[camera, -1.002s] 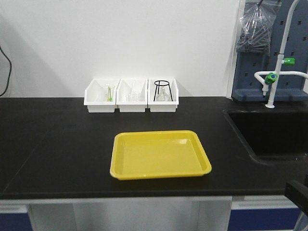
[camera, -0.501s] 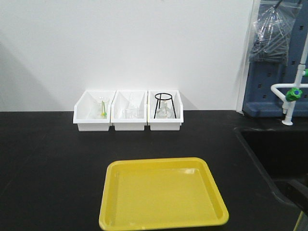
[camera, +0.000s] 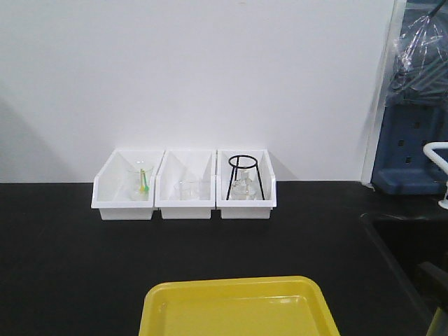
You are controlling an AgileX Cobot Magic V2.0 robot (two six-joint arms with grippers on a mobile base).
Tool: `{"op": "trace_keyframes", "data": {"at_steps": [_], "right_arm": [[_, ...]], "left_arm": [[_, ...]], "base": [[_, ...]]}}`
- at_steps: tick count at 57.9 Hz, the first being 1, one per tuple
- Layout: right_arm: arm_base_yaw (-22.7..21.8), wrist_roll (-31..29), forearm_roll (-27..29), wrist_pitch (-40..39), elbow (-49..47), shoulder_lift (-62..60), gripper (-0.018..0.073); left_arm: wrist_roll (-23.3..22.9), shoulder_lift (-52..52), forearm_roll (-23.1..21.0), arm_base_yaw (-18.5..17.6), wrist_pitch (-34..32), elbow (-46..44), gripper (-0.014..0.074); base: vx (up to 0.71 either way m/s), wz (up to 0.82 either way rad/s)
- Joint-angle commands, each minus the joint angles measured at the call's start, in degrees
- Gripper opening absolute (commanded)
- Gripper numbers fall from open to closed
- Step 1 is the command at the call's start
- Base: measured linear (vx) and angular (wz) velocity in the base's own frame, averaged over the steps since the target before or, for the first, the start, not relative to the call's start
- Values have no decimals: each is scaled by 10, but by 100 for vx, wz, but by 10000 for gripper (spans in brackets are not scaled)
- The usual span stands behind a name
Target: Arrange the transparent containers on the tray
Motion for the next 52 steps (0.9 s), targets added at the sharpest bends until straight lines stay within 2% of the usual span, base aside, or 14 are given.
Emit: {"op": "trace_keyframes", "data": {"at_steps": [1,52], "right_arm": [[0,-5,-9,-44,-18,0,-11],[0,-5,-10,-53,-18,0,-11]], "left_arm": [[-1,2,-3,-3,-45,-15,-6],[-1,2,-3,-3,-45,-15,-6]], "base": [[20,-3],[5,-3]]}}
